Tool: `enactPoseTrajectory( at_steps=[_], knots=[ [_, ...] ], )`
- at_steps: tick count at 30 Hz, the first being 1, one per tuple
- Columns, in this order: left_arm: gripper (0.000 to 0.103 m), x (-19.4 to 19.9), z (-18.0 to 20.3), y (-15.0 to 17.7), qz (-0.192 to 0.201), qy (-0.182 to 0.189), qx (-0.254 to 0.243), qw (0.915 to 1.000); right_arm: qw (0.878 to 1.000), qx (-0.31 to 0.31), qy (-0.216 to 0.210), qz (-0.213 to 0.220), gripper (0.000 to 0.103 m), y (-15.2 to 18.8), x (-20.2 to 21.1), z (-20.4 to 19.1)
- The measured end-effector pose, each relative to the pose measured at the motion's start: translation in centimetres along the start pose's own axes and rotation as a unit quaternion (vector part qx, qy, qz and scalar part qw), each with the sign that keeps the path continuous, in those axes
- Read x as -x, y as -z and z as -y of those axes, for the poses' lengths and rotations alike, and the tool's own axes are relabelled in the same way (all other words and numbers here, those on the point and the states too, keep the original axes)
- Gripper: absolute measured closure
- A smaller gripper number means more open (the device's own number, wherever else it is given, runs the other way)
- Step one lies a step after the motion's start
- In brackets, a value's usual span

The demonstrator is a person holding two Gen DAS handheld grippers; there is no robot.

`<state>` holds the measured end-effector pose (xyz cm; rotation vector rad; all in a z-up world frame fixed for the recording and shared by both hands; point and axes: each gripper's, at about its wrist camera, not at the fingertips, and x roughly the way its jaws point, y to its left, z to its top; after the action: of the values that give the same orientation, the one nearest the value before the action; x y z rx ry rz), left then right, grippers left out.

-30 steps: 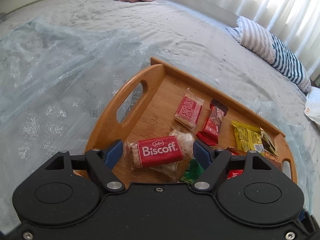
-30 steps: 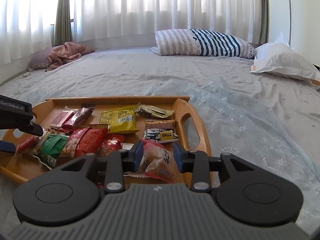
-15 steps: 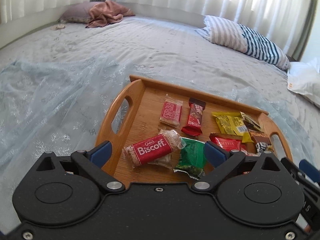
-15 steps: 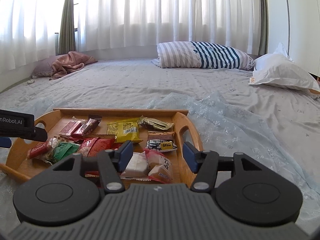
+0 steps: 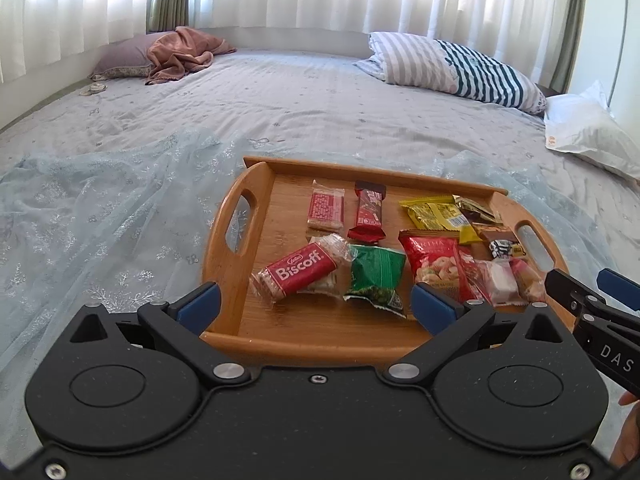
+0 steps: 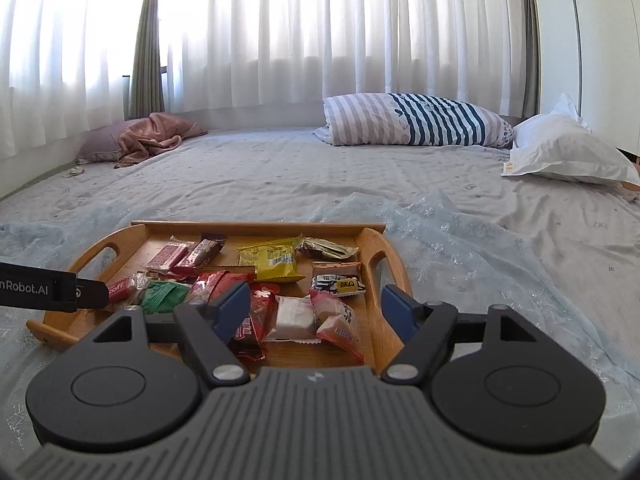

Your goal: Organize snacks

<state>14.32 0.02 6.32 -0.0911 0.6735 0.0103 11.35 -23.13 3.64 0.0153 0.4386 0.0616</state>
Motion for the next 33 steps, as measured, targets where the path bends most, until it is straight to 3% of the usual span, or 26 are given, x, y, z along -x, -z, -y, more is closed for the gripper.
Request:
enactPoseTrajectory(
  at_steps=[18, 33],
  knots=[
    [0.001, 0.9, 0.3, 4.2, -0.019, 0.004, -0.038, 0.9991, 0.999, -0.004, -0.019, -0.026, 0.016, 3.2, 1.9, -0.5],
    [0.001, -0.3, 0.6, 5.8, -0.023, -0.005, -0.055, 0.9982, 0.998, 0.005, -0.018, -0.056, 0.015, 5.3, 1.4, -0.5]
  ],
)
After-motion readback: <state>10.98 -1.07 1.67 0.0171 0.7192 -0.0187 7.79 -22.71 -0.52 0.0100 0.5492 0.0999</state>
